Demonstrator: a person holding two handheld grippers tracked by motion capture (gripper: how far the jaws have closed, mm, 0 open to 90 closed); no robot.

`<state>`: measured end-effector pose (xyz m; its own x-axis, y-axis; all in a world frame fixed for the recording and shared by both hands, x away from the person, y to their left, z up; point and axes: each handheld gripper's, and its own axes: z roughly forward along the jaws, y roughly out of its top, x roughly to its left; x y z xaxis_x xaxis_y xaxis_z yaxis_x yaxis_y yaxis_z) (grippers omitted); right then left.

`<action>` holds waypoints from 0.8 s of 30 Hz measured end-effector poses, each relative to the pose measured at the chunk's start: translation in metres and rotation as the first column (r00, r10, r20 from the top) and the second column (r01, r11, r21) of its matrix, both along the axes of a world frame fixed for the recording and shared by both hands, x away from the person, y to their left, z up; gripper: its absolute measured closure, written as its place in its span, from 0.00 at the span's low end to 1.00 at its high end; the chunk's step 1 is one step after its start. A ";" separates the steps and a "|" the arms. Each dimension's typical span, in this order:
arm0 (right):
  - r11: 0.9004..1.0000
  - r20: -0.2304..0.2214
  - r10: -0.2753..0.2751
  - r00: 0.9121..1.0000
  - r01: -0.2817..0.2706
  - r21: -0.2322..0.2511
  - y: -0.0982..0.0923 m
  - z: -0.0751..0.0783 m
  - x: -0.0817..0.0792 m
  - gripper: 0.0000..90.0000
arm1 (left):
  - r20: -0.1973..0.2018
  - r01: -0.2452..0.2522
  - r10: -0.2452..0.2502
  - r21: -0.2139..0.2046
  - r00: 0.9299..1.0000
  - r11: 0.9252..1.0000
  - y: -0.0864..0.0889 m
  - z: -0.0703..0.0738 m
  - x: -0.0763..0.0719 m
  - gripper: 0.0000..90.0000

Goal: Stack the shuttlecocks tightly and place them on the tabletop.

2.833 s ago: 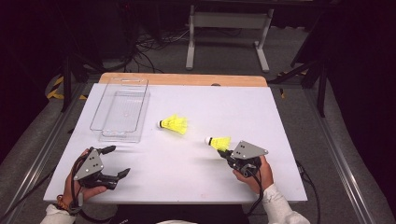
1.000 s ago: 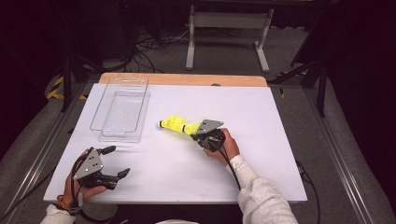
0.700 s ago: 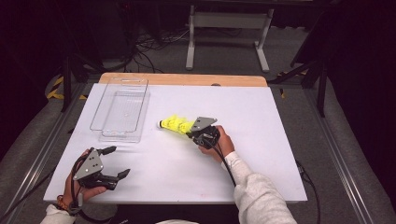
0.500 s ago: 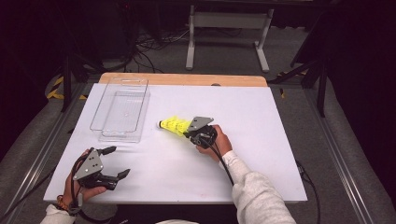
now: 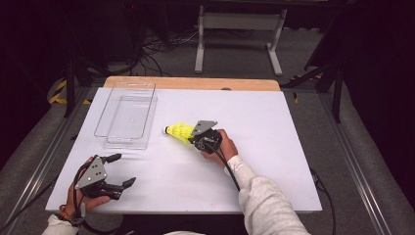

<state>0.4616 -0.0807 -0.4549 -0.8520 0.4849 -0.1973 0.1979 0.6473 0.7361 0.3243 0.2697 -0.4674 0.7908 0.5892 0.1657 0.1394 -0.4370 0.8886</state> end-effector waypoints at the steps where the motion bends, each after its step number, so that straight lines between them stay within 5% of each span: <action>1: 1.000 -0.003 0.001 1.000 -0.001 0.001 0.000 -0.001 0.000 0.98 | 0.000 0.003 -0.003 0.008 1.000 1.000 0.000 0.000 0.000 0.11; 24: 1.000 -0.059 -0.018 0.998 0.017 -0.012 0.001 -0.007 0.001 0.73 | 0.006 0.006 -0.006 0.006 1.000 1.000 -0.001 0.001 -0.002 0.11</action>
<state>0.4622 -0.0800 -0.4622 -0.8539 0.4975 -0.1526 0.2522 0.6521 0.7149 0.3228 0.2692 -0.4665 0.7932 0.5837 0.1736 0.1319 -0.4429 0.8868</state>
